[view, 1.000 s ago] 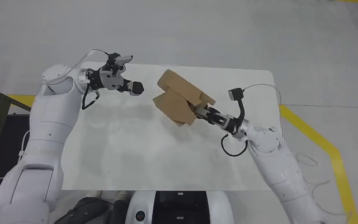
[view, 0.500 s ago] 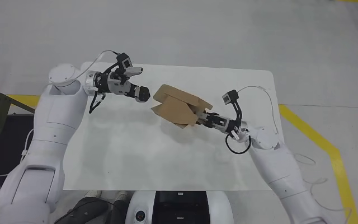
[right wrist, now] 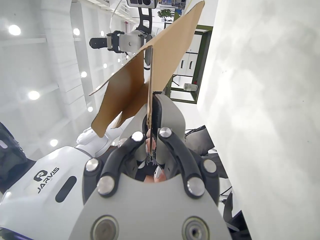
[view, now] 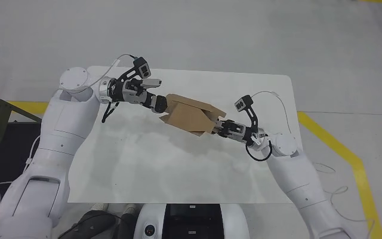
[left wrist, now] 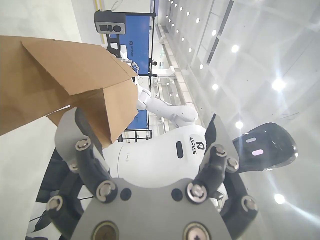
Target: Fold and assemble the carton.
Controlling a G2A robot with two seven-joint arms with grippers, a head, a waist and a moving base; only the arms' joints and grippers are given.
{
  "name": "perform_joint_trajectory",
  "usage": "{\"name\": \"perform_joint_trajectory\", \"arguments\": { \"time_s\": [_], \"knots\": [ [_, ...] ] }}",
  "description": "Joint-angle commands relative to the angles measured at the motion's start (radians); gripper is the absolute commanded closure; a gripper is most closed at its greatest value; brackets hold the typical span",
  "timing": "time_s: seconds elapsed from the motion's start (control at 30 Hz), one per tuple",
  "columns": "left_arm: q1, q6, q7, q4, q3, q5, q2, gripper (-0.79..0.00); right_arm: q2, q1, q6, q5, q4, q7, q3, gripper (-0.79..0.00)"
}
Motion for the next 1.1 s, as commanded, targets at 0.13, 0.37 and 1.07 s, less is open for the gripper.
{"name": "perform_joint_trajectory", "arguments": {
  "time_s": [0.13, 0.37, 1.07],
  "knots": [
    [0.0, 0.0, 0.0, 0.0, 0.0, 0.0, 0.0, -0.785, 0.0, 0.0, 0.0, -0.001, 0.0, 0.0, 0.0, 0.0],
    [0.018, -0.024, 0.078, -0.05, 0.005, 0.063, 0.002, -0.785, 0.0, -0.013, 0.028, -0.006, -0.028, -0.038, -0.002, 0.0],
    [0.004, -0.001, 0.024, -0.065, 0.04, -0.02, -0.011, -0.785, -0.006, -0.004, 0.058, 0.052, -0.026, -0.012, -0.025, 0.0]
  ]
}}
